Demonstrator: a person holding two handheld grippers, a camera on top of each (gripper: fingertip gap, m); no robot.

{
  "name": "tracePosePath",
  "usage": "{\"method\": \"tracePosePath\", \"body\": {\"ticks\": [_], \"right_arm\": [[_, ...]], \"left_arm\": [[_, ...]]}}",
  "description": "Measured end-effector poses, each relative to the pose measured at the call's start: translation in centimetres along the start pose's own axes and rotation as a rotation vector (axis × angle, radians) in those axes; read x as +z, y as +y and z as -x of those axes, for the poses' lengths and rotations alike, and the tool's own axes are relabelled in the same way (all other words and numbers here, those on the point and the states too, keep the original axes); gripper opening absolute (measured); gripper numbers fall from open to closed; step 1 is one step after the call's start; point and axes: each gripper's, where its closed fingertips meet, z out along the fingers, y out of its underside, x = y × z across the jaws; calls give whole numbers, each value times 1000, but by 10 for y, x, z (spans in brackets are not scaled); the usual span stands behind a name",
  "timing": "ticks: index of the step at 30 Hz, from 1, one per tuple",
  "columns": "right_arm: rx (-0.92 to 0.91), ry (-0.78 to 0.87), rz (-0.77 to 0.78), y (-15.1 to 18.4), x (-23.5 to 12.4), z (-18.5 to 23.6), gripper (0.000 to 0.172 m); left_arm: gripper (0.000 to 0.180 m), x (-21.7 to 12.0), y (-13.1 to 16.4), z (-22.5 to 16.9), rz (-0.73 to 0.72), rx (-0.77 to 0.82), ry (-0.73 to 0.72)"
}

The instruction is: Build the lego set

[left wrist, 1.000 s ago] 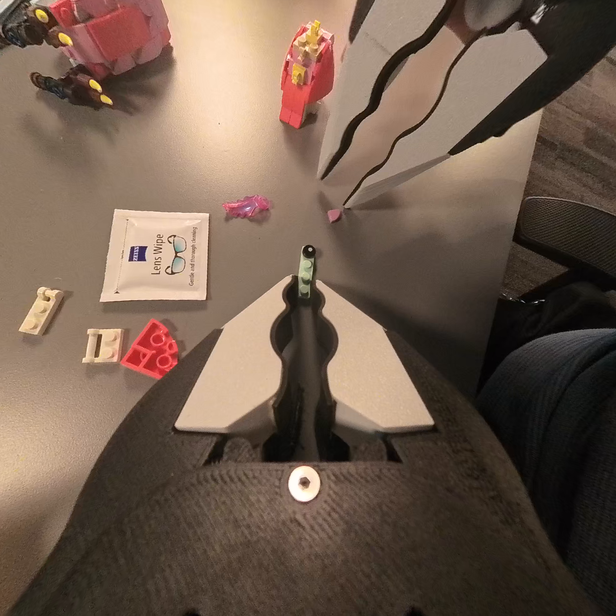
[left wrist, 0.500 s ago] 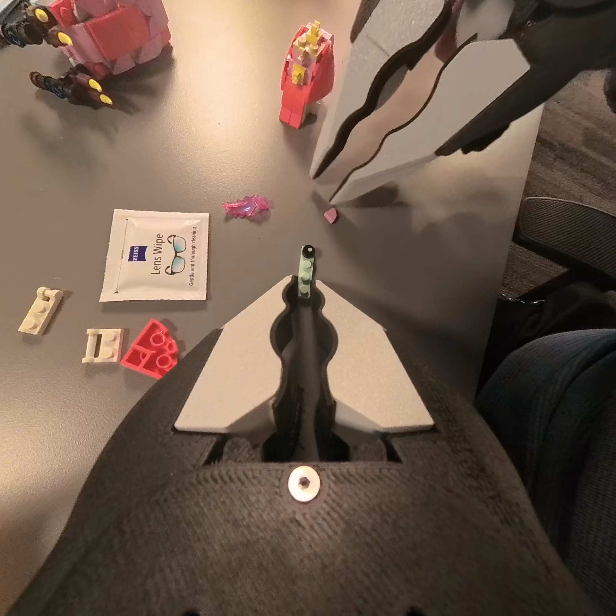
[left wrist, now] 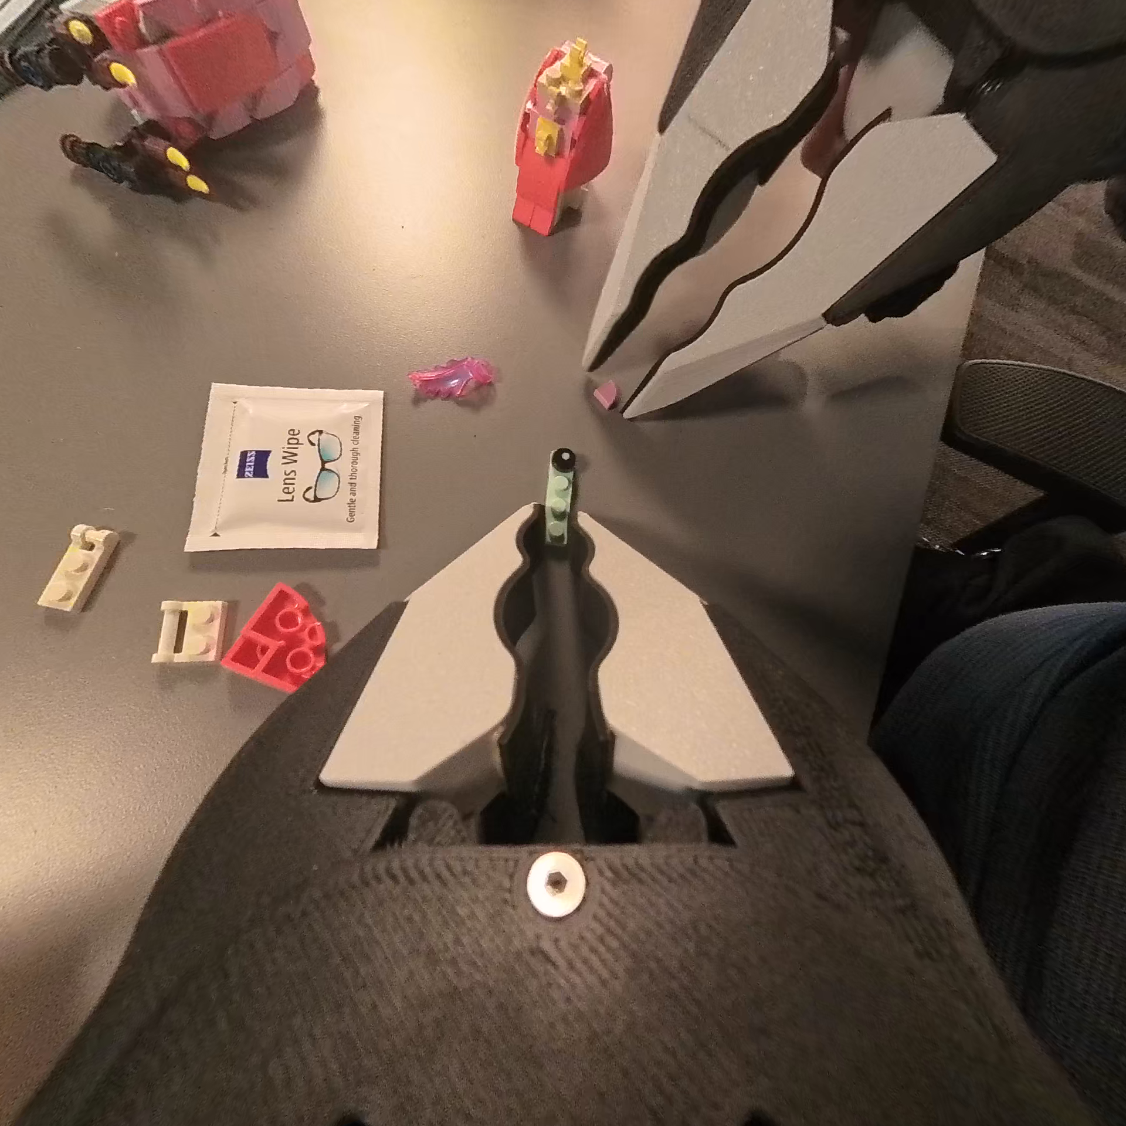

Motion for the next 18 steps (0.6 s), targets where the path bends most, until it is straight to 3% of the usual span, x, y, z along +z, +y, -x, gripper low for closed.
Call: {"method": "tracePosePath", "body": {"ticks": [18], "right_arm": [[48, 74, 1, 3, -4, -15, 11]], "left_arm": [[6, 0, 0, 0, 1, -3, 4]]}}
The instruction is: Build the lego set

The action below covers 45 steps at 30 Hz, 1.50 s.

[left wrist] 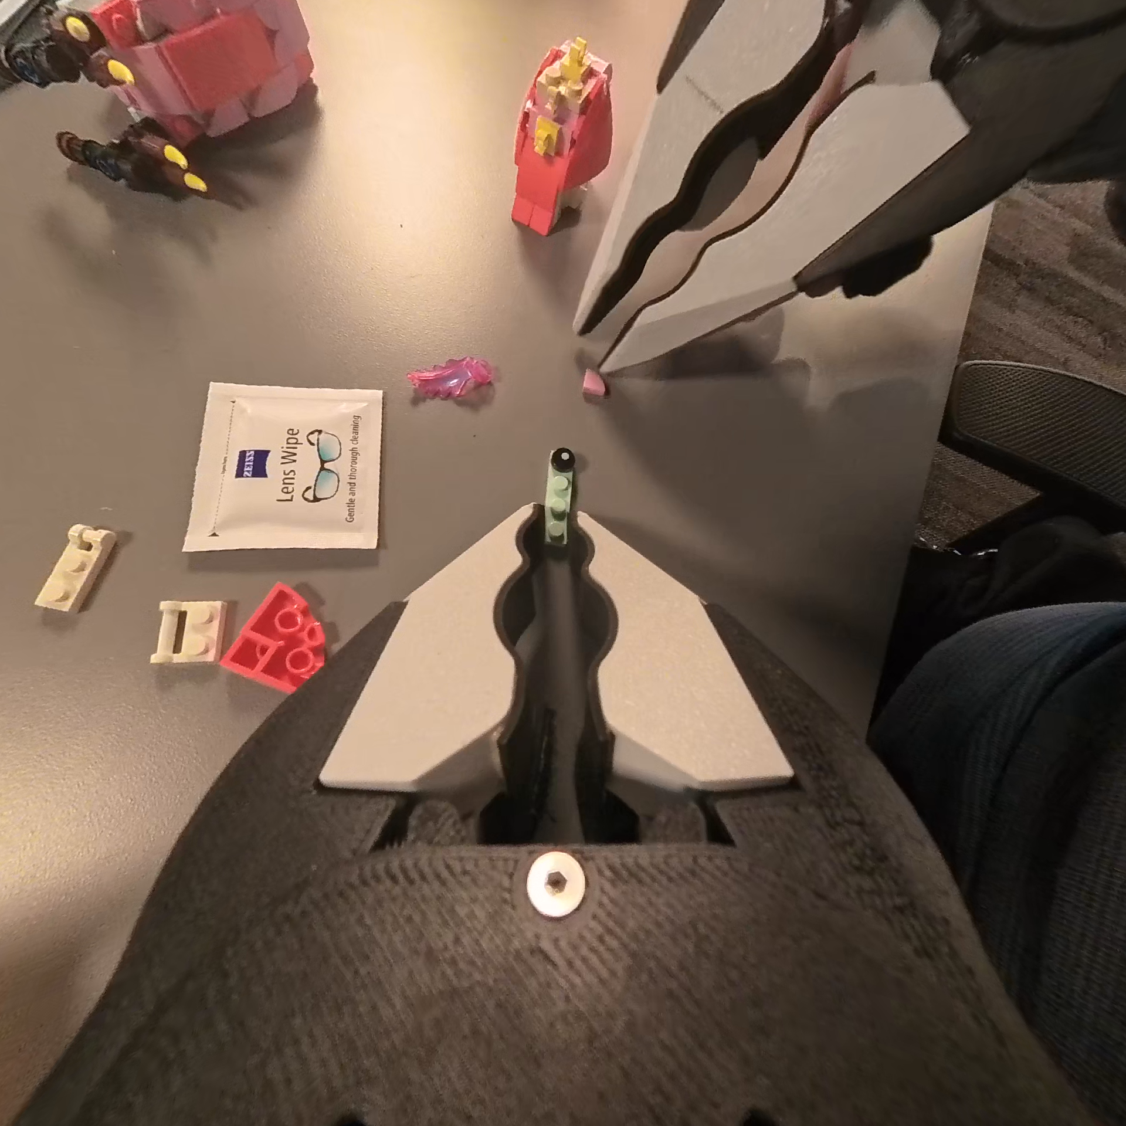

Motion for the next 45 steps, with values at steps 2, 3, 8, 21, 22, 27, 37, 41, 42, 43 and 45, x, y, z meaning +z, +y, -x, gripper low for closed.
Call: {"method": "tracePosePath", "body": {"ticks": [2, 3, 8, 21, 22, 27, 37, 41, 42, 43, 45], "right_arm": [[17, -27, -14, -1, 1, 5, 11], [21, -30, -17, -1, 1, 6, 11], [46, -54, -35, -2, 2, 8, 12], [40, -53, -37, 0, -1, 7, 13], [37, -57, -37, 0, -1, 7, 13], [36, -90, -34, 2, -1, 11, 15], [46, -100, -61, -1, 1, 11, 14], [44, -98, -65, -3, 2, 11, 13], [44, -98, -65, -3, 3, 11, 13], [44, -98, -65, -3, 3, 11, 13], [44, -98, -67, -3, 3, 11, 14]], "left_arm": [[6, 0, 0, 0, 0, -1, 2], [6, 0, 0, 0, 1, -2, 3], [7, 0, 0, 0, 2, -2, 5], [6, 0, 0, 0, 2, -1, 5], [6, 0, 0, 0, 2, -2, 6], [6, 0, 0, 0, 1, -4, 6], [6, 0, 0, 0, 0, -7, 5], [6, 0, 0, 0, -1, -6, 1], [6, 0, 0, 0, -1, -6, 1], [6, 0, 0, 0, -1, -5, 0], [6, 0, 0, 0, -1, -4, -1]]}}
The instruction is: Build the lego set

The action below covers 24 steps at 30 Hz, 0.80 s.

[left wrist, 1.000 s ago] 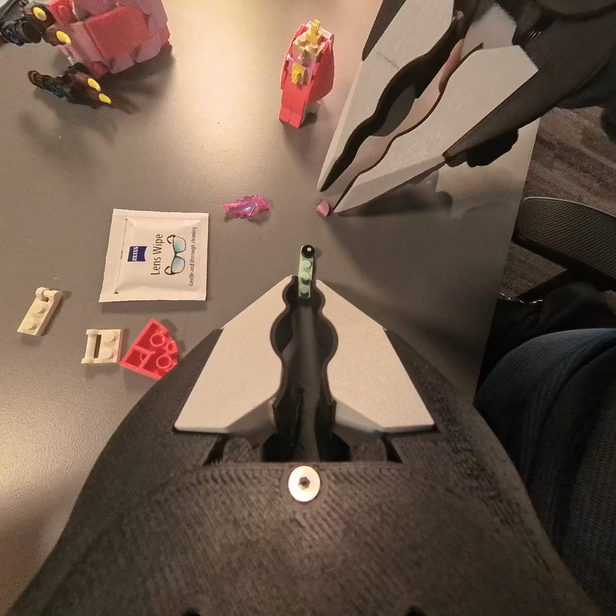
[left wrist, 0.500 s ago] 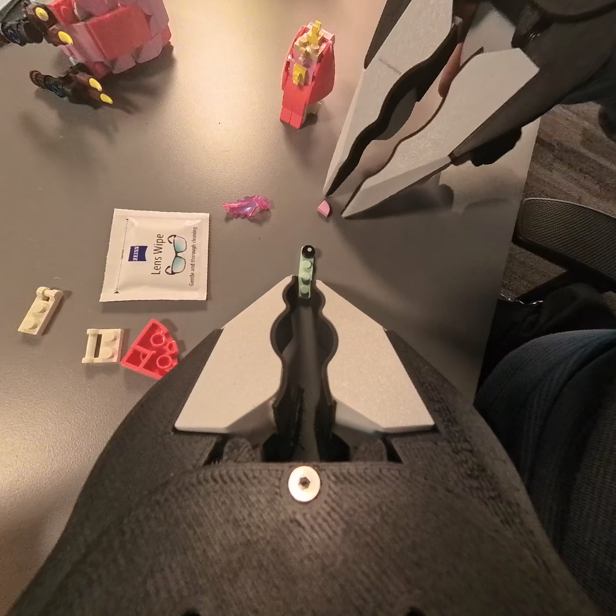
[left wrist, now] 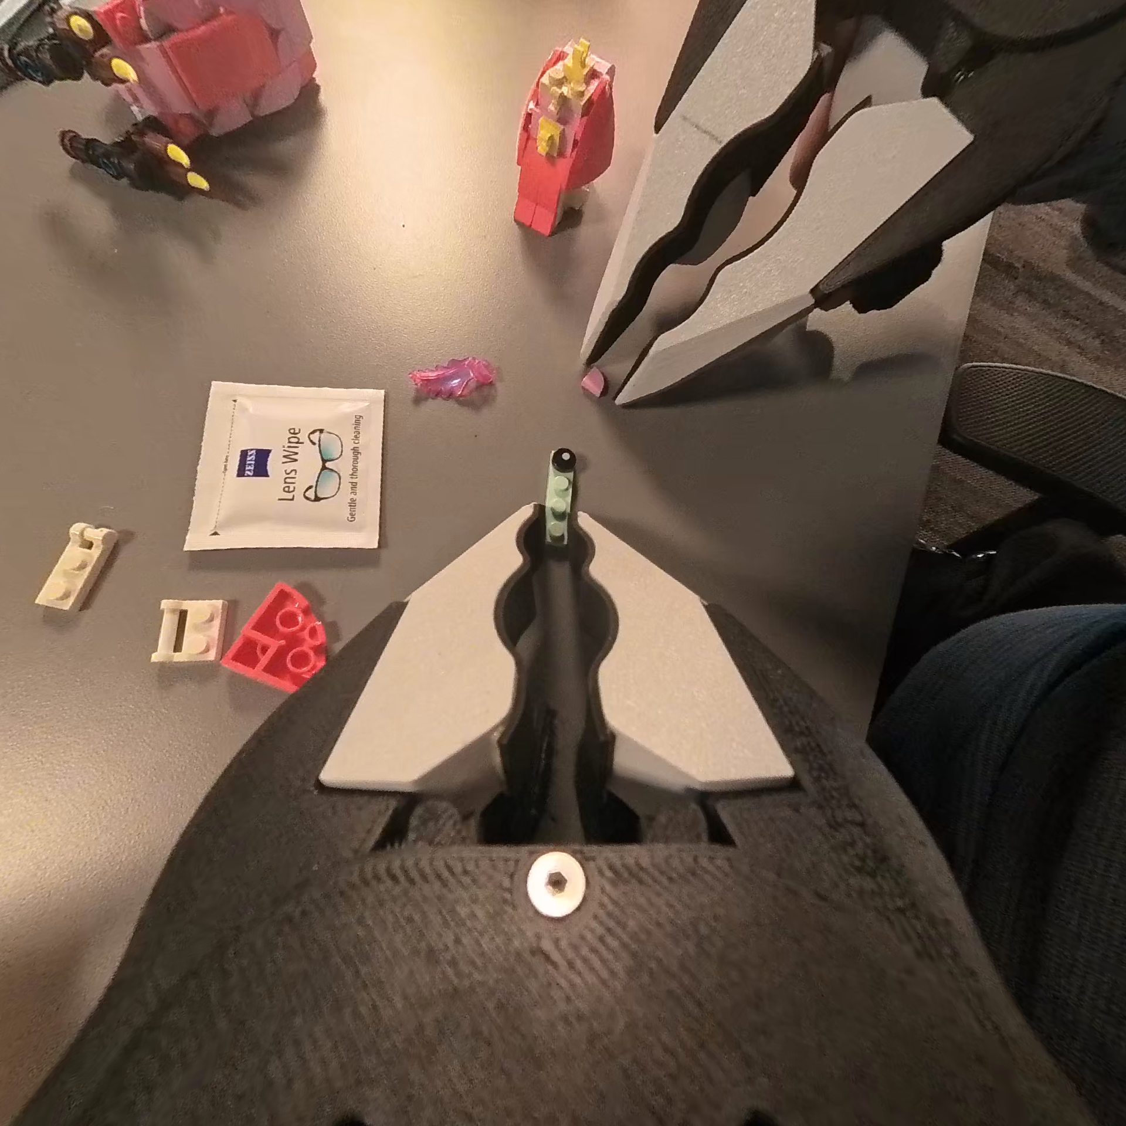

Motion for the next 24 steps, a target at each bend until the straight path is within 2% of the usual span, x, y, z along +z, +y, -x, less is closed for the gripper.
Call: {"method": "tracePosePath", "body": {"ticks": [15, 24], "right_arm": [[1, 2, 5, 2, -1, 2, 13], [2, 94, 3, 1, -2, -14, 13]], "left_arm": [[7, 0, 0, 0, -1, 1, -3], [7, 0, 0, 0, -1, 0, -2]]}}
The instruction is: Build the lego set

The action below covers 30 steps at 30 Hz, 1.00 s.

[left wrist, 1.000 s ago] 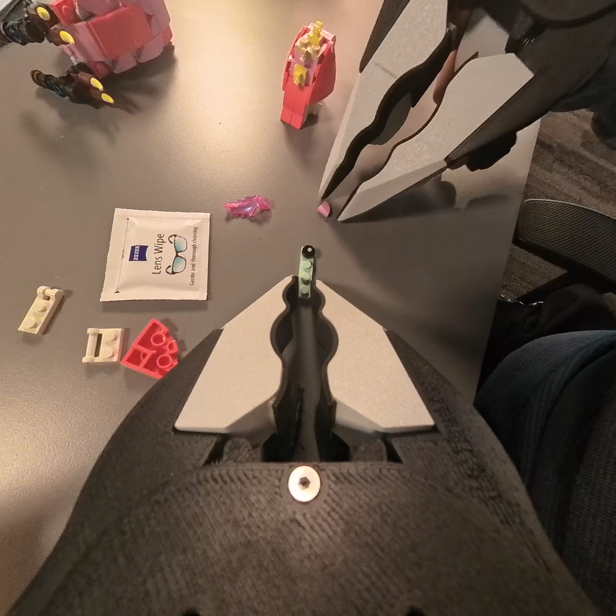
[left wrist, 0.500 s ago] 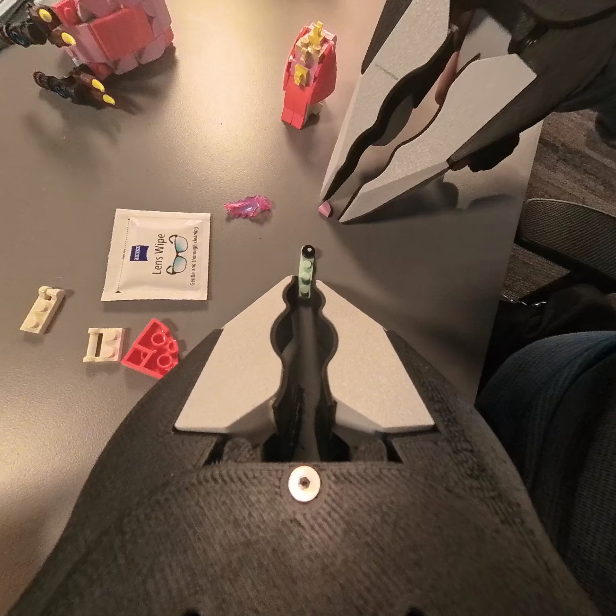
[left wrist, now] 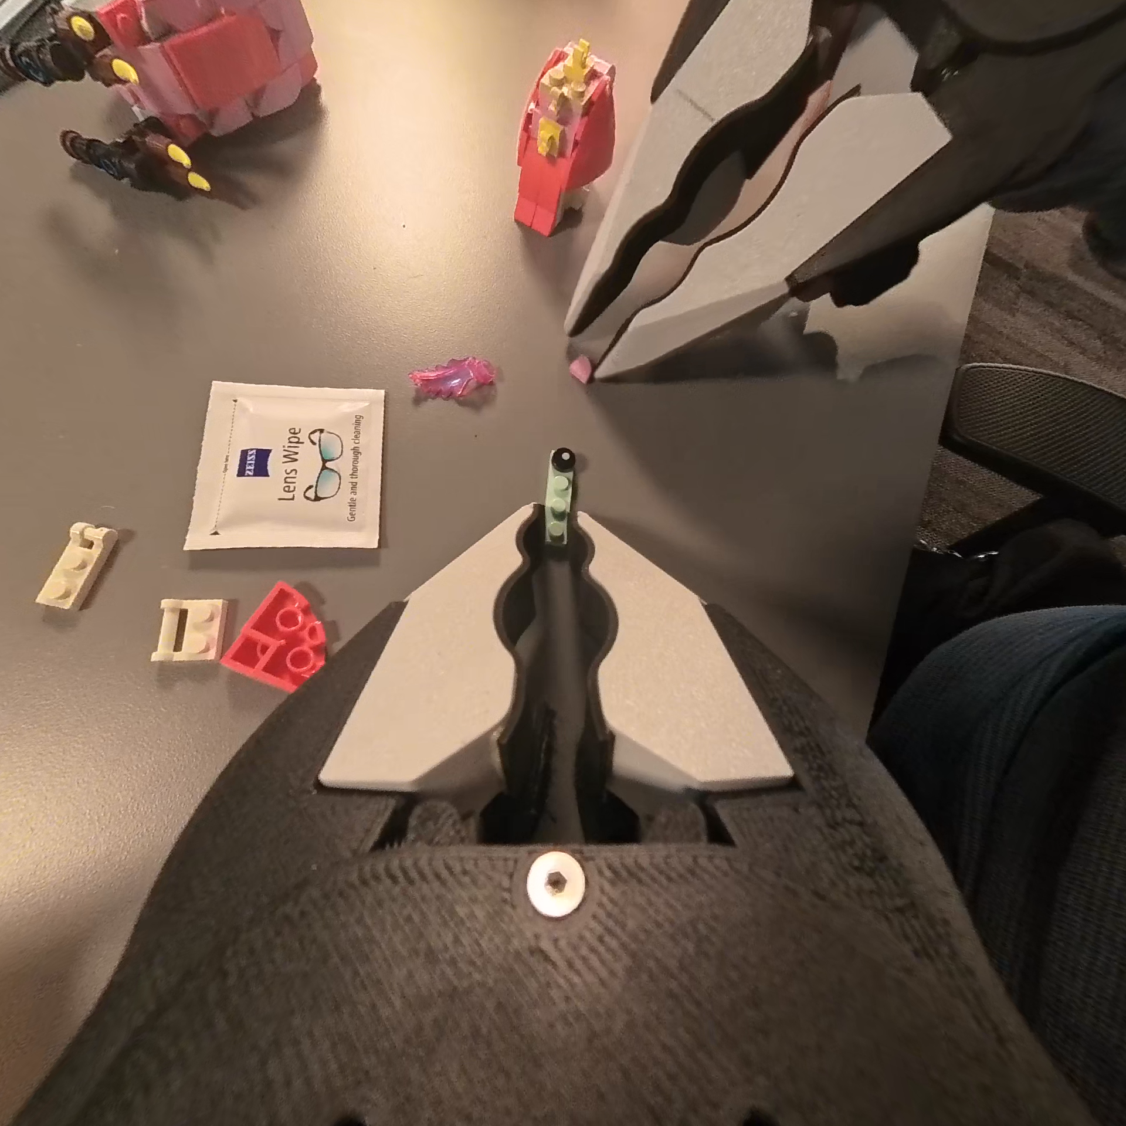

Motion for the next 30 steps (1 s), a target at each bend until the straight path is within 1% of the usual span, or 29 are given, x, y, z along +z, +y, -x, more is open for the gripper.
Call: {"method": "tracePosePath", "body": {"ticks": [6, 17, 20, 24, 28, 30], "right_arm": [[60, -30, -31, -4, -2, 4, 13], [72, 18, -20, -1, 2, 4, 13], [77, 40, -17, 0, 0, -2, 13], [77, 111, -11, 2, -4, -14, 12], [122, 52, -43, -3, -4, -4, 12], [127, 62, -31, -1, -2, -4, 12]], "left_arm": [[7, 0, 0, 0, 0, 1, -2], [7, 0, 0, 0, 2, -1, -12], [7, 0, 0, 0, 2, -5, -9], [7, 0, 0, 0, 1, -2, -12], [7, 0, 0, 0, 1, -2, -12], [7, 0, 0, 0, 0, 0, -13]]}}
